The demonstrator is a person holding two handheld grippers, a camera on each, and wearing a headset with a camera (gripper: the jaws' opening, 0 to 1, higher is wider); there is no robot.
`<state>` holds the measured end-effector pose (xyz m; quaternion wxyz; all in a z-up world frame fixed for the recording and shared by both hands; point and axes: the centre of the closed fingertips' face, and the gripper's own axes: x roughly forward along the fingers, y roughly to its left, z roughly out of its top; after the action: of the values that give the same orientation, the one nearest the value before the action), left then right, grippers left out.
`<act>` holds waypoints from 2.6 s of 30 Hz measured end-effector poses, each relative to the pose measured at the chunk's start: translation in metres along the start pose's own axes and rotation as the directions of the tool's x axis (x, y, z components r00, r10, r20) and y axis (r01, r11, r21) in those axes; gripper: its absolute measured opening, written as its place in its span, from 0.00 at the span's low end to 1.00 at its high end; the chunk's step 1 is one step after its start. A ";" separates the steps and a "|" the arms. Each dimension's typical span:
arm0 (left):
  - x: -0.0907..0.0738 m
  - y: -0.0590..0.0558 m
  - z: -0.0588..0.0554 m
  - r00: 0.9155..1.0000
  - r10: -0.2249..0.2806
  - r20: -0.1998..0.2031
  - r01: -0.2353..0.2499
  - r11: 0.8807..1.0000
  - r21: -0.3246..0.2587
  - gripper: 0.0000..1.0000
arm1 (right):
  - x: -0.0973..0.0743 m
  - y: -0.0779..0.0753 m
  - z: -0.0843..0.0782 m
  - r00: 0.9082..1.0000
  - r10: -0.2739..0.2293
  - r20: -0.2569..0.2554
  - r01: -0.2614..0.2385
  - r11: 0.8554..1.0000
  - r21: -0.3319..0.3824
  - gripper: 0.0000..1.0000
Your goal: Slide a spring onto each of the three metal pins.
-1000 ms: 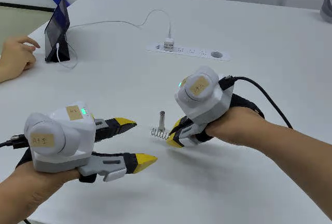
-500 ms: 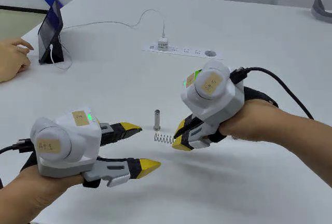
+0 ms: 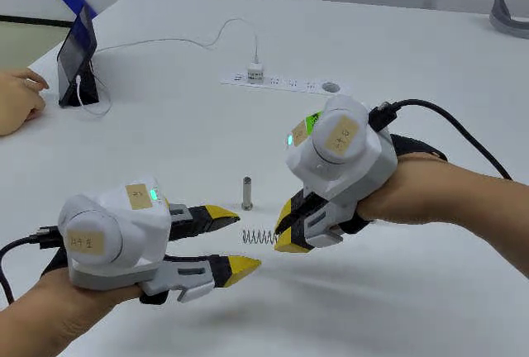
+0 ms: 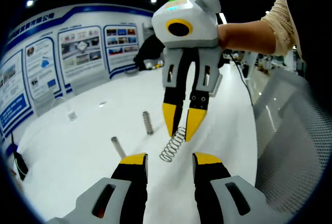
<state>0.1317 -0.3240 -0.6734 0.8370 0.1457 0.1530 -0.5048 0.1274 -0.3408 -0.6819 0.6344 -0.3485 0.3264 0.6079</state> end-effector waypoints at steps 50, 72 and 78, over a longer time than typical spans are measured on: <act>0.005 -0.016 0.007 0.998 -0.058 -0.011 0.059 0.996 0.062 0.11 | -0.023 0.017 0.051 0.997 0.008 0.071 0.001 0.993 -0.121 0.12; 0.006 -0.013 0.010 0.998 -0.056 0.012 0.056 0.998 0.021 0.11 | -0.016 0.016 0.050 0.997 0.006 0.076 0.003 0.994 -0.113 0.16; 0.006 -0.012 0.011 0.998 -0.054 0.018 0.054 0.998 0.021 0.11 | -0.015 0.013 0.049 0.997 0.001 0.081 0.007 0.996 -0.093 0.15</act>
<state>0.1249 -0.3385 -0.6666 0.8229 0.1453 0.1438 -0.5301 0.1131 -0.3078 -0.6437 0.6311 -0.3533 0.2709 0.6352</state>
